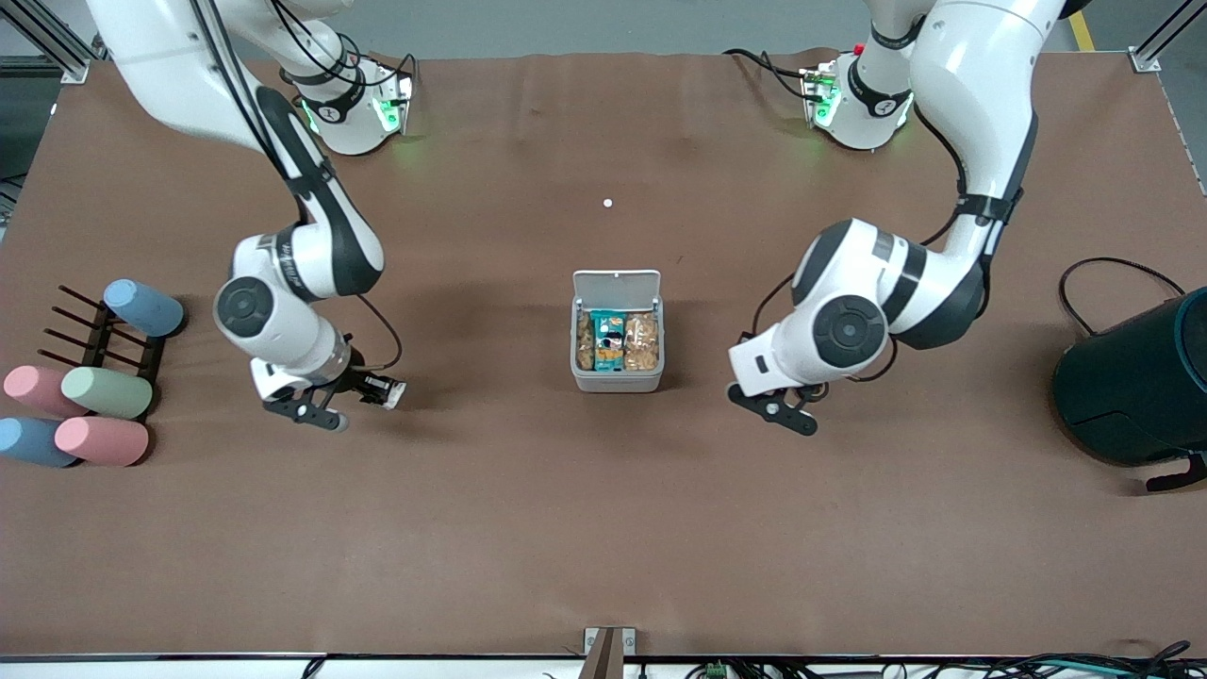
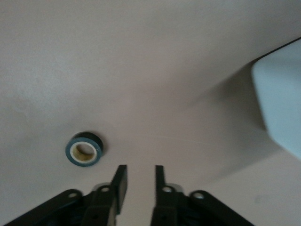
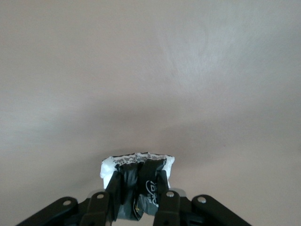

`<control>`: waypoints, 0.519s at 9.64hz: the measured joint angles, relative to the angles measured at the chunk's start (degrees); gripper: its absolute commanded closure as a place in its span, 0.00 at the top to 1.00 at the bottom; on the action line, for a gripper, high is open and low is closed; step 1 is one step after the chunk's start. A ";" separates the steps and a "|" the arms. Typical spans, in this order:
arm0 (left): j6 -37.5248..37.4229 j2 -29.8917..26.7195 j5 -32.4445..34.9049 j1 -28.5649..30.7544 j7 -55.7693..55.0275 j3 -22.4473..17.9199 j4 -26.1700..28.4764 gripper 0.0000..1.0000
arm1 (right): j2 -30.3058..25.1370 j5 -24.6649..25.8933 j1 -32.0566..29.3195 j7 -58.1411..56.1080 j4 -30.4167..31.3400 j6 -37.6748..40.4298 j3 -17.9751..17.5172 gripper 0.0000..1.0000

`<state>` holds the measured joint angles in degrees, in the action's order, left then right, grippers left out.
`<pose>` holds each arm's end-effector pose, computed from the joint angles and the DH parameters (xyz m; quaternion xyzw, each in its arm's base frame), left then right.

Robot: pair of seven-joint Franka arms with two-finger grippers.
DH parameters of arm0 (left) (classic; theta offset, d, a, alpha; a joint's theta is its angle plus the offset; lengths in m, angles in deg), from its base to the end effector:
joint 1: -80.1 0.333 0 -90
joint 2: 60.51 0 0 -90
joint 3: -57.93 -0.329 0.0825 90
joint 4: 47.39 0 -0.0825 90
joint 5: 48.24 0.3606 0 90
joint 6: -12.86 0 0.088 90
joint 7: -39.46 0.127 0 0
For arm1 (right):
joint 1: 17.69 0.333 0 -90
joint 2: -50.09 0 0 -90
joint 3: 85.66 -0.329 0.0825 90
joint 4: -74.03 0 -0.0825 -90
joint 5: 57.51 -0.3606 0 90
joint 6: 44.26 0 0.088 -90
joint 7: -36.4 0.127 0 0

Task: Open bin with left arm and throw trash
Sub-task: 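Move the right gripper's packet to the bin while the left gripper retreats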

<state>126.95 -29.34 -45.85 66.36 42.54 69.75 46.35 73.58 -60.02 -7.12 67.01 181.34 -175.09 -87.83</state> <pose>0.5912 -0.2623 0.2978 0.9644 -0.2466 -0.0937 0.0181 0.6064 0.1373 0.3019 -0.9850 0.1709 0.0086 0.0225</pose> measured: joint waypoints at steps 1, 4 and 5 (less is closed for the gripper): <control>5.25 -1.05 0.04 1.67 3.85 0.01 5.17 1.00 | -1.10 -1.07 0.65 3.18 -6.50 7.25 -0.69 0.31; 12.75 -2.41 0.04 7.53 13.31 -0.03 13.17 1.00 | -1.48 -4.82 8.71 17.35 -14.47 9.69 -1.93 0.31; 15.36 -2.35 0.35 8.55 14.93 -0.04 14.79 1.00 | -0.69 -4.85 13.30 22.79 -16.73 8.70 -2.06 0.31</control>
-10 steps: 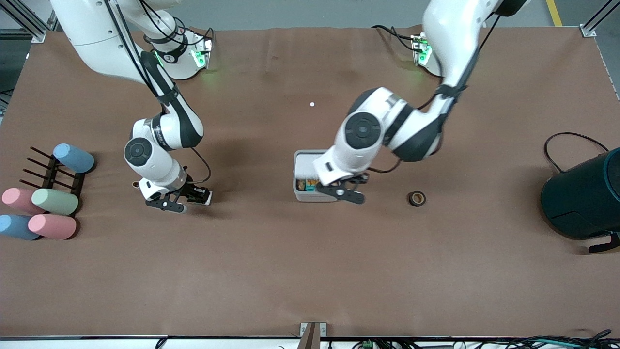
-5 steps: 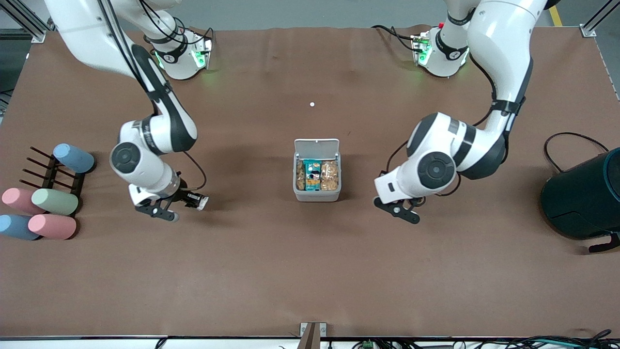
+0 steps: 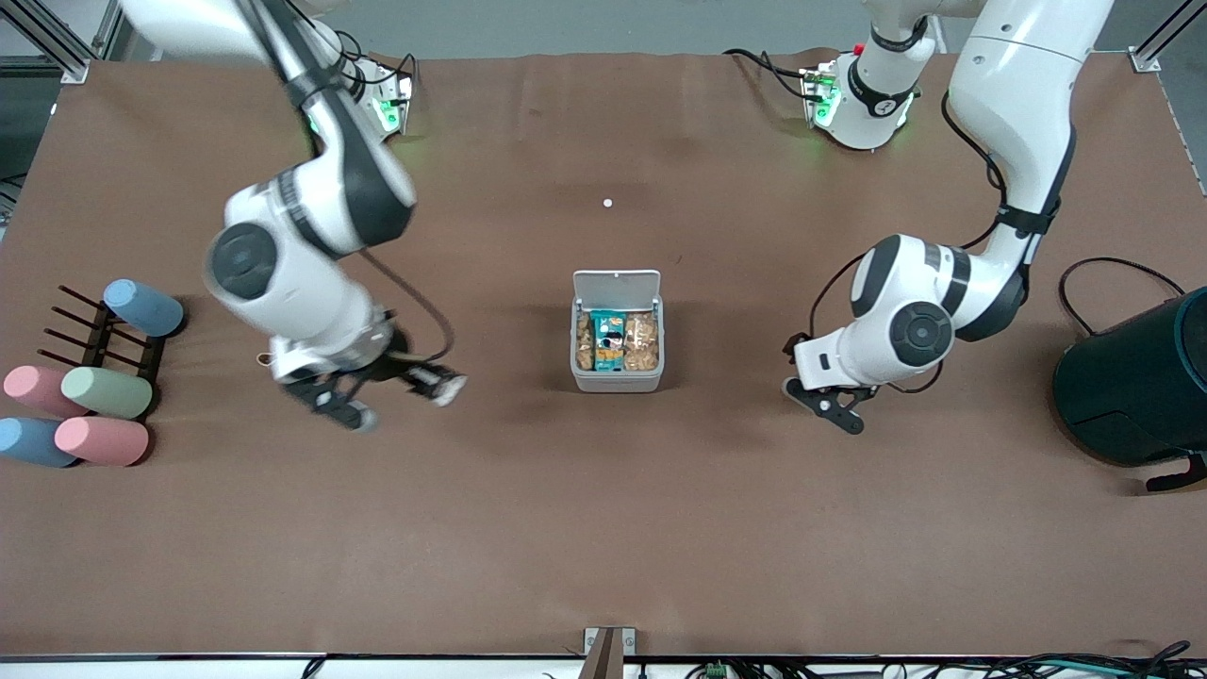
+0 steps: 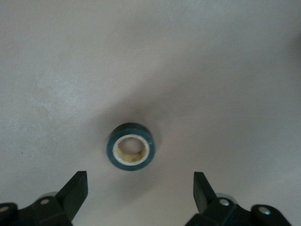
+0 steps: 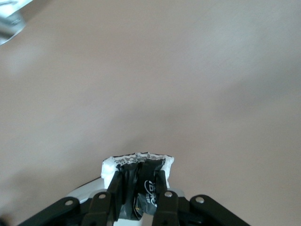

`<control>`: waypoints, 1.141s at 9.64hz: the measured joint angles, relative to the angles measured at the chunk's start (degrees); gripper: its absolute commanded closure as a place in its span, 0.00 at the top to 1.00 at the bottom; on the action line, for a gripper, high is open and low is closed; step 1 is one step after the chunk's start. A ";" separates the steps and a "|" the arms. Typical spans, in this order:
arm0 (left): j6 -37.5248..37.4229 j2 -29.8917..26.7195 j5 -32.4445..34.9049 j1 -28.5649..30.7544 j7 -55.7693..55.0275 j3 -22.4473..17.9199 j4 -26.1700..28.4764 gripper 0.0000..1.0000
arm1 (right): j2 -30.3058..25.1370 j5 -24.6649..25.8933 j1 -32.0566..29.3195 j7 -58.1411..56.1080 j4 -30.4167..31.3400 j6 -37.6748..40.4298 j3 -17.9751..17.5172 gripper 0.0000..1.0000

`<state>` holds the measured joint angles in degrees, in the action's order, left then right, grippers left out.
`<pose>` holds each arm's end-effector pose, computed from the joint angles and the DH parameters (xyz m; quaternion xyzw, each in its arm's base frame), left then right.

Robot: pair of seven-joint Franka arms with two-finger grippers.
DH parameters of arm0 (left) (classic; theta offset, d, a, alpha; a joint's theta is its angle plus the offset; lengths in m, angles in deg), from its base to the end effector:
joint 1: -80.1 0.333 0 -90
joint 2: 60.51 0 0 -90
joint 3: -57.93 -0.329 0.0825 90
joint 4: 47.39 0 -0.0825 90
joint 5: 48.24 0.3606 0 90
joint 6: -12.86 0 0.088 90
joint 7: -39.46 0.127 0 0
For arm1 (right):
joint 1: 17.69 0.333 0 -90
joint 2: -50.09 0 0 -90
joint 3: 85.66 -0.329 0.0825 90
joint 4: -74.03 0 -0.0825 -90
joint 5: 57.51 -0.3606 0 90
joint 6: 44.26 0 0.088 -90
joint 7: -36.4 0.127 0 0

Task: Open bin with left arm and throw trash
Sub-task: 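Move the right gripper's packet to the bin while the left gripper retreats, then drop the packet from the right gripper while the left gripper grasps tape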

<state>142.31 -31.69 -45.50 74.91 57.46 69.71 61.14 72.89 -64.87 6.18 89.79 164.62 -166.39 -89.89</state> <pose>0.5824 -0.1694 0.2400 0.9492 -0.3065 -0.0628 0.0331 0.5937 0.3184 0.4260 -0.9625 0.2506 -0.0116 0.1034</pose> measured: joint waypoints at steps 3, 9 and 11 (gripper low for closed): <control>8.50 0.98 2.47 0.81 0.46 0.02 4.81 1.00 | 5.74 0.09 11.38 8.26 -3.82 -8.96 0.08 0.34; 16.00 4.65 2.72 0.86 0.43 0.27 4.37 0.80 | 13.26 0.24 15.20 8.88 -4.55 -11.73 0.62 0.57; 16.00 4.97 2.76 0.85 0.48 0.27 4.37 0.37 | 13.26 0.24 16.16 8.85 -4.60 -10.81 0.61 0.74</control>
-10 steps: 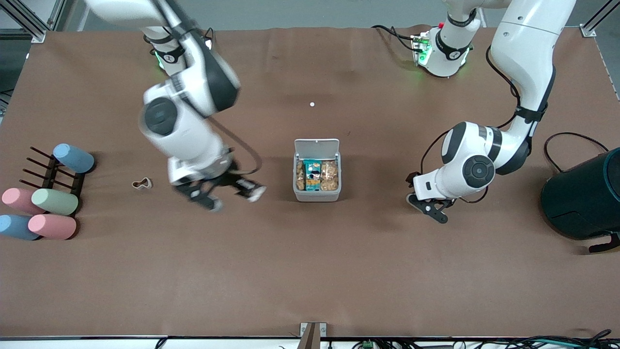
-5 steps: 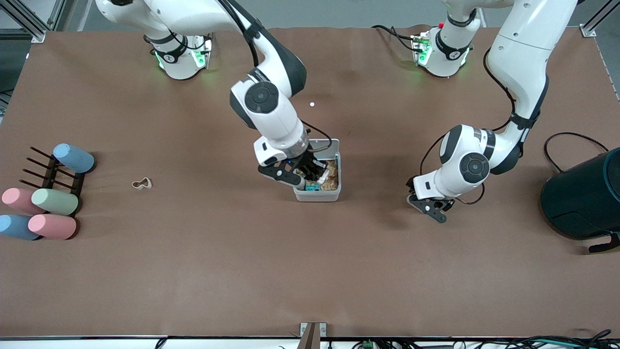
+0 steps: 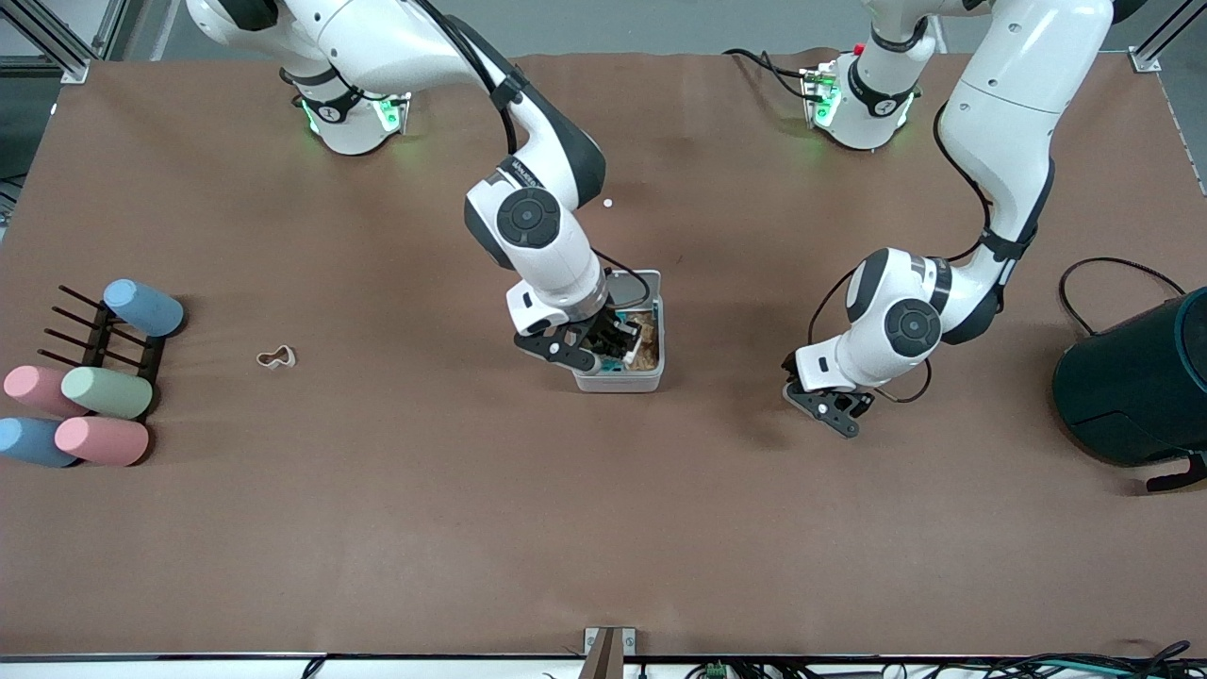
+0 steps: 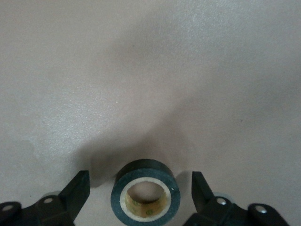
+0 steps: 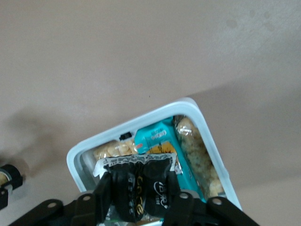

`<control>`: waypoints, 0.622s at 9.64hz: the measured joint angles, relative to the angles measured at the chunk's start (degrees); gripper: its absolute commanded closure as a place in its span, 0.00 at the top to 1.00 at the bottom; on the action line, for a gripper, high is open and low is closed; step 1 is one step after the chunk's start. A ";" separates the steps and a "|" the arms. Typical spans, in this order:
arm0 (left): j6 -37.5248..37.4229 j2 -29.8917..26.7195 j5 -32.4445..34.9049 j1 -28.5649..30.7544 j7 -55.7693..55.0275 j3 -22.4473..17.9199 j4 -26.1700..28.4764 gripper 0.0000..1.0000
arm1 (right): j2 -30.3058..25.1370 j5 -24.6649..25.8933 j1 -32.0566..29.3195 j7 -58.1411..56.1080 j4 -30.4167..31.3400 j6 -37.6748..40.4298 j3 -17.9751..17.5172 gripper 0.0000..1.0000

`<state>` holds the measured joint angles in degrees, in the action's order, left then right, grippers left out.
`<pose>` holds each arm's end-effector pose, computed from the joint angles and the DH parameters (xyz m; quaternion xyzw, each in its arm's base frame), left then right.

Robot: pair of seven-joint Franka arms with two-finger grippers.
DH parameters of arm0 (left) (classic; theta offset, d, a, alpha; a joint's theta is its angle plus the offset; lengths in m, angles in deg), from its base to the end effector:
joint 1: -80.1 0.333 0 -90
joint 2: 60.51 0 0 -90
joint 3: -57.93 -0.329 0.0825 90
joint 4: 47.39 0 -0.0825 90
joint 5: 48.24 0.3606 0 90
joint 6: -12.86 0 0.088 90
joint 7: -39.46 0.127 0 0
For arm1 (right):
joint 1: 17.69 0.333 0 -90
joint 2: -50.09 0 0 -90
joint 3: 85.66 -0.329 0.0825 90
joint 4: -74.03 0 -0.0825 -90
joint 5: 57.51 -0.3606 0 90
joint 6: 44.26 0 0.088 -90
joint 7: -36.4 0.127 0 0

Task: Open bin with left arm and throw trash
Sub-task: 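Drop the packet from the right gripper while the left gripper grasps tape, then lift the tape with the left gripper while the right gripper reaches the tie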

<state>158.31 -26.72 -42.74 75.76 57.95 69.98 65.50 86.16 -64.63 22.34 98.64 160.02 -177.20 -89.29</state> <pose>0.5820 -0.1676 0.1829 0.9466 -0.3210 -0.0022 0.0312 0.5240 0.4942 0.3218 -0.9718 0.2051 -0.0035 0.1161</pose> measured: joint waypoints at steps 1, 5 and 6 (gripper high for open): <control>0.11 0.15 0.30 0.03 0.01 -0.14 -0.14 0.19 | 0.00 0.00 0.32 -0.04 -0.05 0.97 0.00 0.86; -0.23 -0.21 0.54 0.13 0.01 -0.06 -0.61 0.01 | -0.16 0.02 0.37 -0.25 -1.15 8.01 0.52 0.99; -1.80 -0.31 0.54 -0.64 -0.14 0.42 -1.97 0.02 | -0.94 0.06 -0.73 -0.26 -2.05 10.99 1.14 0.99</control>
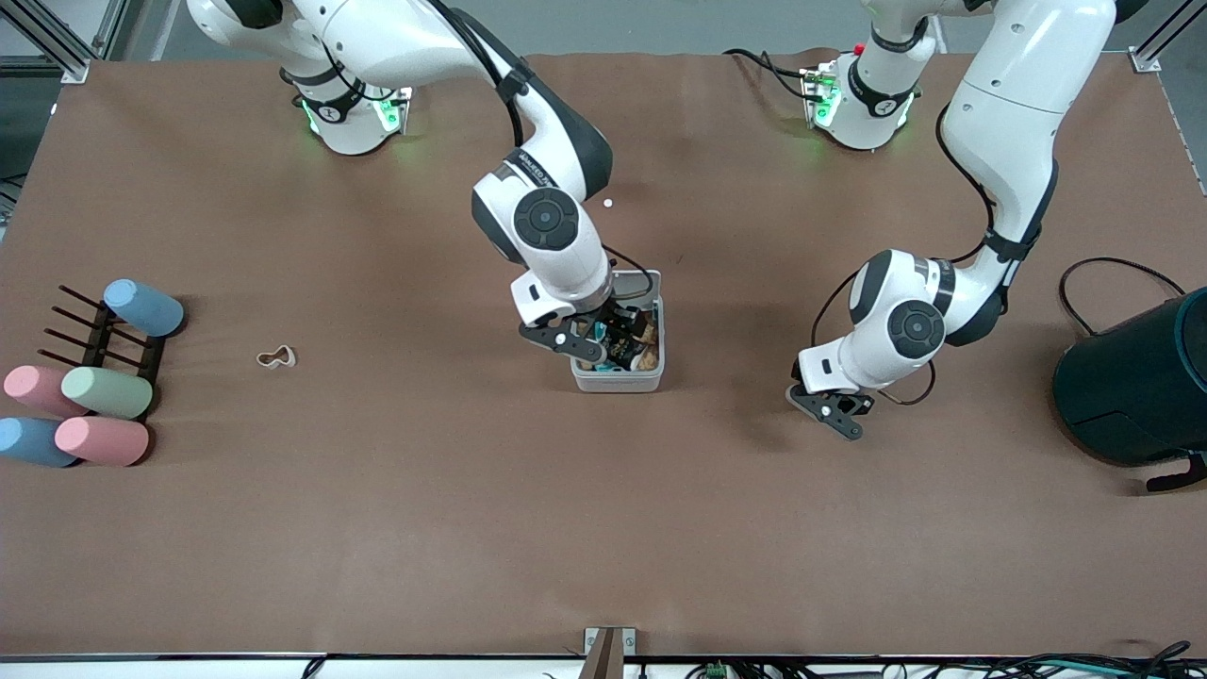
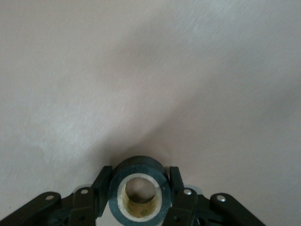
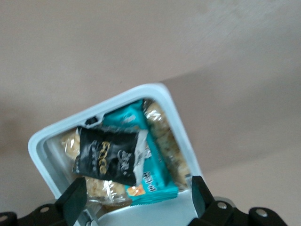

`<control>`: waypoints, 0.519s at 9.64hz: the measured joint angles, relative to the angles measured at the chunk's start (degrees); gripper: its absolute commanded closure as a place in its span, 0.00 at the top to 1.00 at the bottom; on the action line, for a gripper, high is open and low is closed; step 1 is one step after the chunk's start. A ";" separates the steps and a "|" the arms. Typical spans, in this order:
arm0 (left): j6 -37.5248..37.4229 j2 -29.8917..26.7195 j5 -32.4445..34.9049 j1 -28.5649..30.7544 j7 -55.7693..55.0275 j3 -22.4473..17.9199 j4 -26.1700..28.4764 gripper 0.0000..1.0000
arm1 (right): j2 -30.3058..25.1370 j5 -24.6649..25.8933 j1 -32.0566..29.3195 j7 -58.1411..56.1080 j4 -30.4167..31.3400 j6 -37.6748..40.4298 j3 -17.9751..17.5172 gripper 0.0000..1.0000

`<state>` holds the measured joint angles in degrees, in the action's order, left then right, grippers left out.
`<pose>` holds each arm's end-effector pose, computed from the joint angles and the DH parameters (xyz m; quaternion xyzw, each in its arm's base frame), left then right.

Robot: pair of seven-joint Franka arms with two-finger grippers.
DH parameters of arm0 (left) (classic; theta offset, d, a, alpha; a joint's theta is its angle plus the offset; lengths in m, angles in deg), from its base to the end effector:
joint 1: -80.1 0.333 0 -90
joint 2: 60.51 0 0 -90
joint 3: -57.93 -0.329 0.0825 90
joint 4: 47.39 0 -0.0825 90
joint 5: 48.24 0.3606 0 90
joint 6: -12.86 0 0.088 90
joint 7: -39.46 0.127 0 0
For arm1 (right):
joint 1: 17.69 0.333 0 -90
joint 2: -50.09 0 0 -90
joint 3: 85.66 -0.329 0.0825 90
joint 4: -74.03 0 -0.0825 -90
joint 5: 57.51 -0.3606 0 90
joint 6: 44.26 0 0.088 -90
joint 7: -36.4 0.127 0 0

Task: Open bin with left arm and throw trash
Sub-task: 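Lift the tape with the left gripper while the right gripper reaches the tie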

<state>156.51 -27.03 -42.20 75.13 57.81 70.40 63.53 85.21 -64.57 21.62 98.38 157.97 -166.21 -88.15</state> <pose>0.5888 -0.1790 0.1962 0.9433 -0.3307 0.0022 0.0284 0.5254 0.4725 0.3301 -0.9753 0.2096 0.0359 0.0603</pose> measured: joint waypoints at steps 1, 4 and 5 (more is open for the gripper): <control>-5.11 -0.41 0.00 -2.12 -0.77 0.34 -3.24 0.01 | -1.84 0.04 -2.92 -1.05 -0.86 4.20 0.40 0.99; -18.20 -1.84 -0.09 -12.80 -13.35 0.80 -14.52 0.02 | -9.03 0.16 -17.11 -10.32 1.12 12.07 0.85 0.99; -18.66 -1.74 -0.10 -16.32 -18.27 0.95 -16.42 0.02 | -11.41 0.24 -22.16 -16.22 5.37 11.36 0.90 0.99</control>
<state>137.85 -28.77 -42.30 58.80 39.54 71.34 47.11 73.80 -64.33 -0.54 82.15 163.34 -154.85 -87.25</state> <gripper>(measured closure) 0.458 0.009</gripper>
